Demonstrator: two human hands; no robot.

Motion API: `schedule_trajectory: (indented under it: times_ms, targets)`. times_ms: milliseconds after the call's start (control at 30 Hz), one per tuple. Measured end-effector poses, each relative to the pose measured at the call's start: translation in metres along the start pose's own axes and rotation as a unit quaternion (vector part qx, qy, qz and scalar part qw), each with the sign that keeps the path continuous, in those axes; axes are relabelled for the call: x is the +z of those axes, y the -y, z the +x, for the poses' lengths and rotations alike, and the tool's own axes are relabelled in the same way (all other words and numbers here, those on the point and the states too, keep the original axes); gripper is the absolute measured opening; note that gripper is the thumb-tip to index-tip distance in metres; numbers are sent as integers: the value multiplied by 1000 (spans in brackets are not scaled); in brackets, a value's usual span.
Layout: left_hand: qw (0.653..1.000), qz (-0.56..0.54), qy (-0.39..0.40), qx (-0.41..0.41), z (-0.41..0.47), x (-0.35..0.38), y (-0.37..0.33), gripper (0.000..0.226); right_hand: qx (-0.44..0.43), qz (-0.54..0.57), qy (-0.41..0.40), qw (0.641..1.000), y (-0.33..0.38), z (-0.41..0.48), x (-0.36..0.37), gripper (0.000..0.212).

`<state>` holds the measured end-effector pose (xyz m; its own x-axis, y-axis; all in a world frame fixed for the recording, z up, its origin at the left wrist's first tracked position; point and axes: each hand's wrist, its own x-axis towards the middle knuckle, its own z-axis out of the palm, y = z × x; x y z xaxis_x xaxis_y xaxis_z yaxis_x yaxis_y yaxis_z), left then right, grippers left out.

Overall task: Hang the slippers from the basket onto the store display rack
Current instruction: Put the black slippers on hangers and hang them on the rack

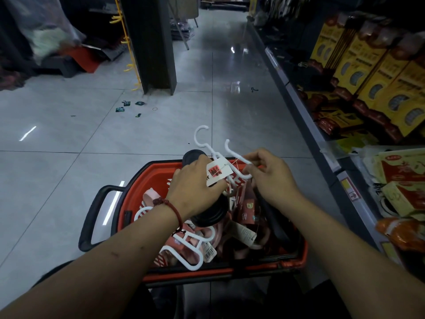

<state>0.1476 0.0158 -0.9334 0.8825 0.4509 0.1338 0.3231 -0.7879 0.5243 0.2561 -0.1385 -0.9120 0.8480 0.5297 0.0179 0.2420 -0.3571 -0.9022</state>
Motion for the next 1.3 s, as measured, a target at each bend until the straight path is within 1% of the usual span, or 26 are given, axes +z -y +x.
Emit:
schedule_trajectory:
  times_ms: [100, 167, 233, 300, 367, 433, 500, 567, 700, 833, 900, 967, 1067, 1200, 1300]
  targets:
    - [1000, 22, -6, 4, 0, 1, 4, 38, 18, 8, 5, 1000, 4, -3, 0, 20]
    - [998, 53, -10, 33, 0, 2, 4, 45, 20, 31, 23, 999, 6, -6, 1, 17]
    - [997, 55, 1, 62, -2, 3, -1, 50, 8, 56, 40, 998, 6, -8, 4, 15]
    - [997, 14, 4, 75, -2, 3, -5, 46, -2, 85, 39, 996, 7, -10, 6, 14]
    - [995, -57, -14, 80, -2, -1, -7, 36, -3, 119, 22, 993, 8, -10, 7, 14]
    - [986, -146, -33, 78, -1, -7, -7, 21, 6, 163, 3, 987, 11, -10, 6, 13]
    - [976, -204, -46, 64, -2, -12, -7, 17, 16, 205, -9, 979, 14, -10, 5, 13]
    - [973, -221, -38, 58, -4, -13, -7, 20, 18, 230, -17, 973, 16, -10, 4, 12]
    - [974, -218, -8, 57, -5, -11, -5, 21, 24, 249, -15, 968, 16, -11, 6, 11]
    - [966, -251, 46, 43, -7, -13, -7, 27, 29, 248, -9, 968, 17, -10, 8, 10]
    - [968, -248, 27, 33, -5, -12, -4, 28, 33, 245, 1, 969, 16, -10, 7, 11]
    - [969, -243, 4, 43, -4, -11, -3, 27, 37, 255, 13, 966, 17, -11, 7, 15]
    - [966, -251, 11, 57, -7, -7, -9, 23, 33, 238, 33, 970, 18, -12, 9, 22]
    - [954, -298, 39, -8, -11, -1, -15, 21, 40, 207, 47, 976, 16, -12, 11, 20]
    - [926, -367, 63, -70, -8, -8, -17, 25, 18, 160, 49, 986, 17, -12, 11, 19]
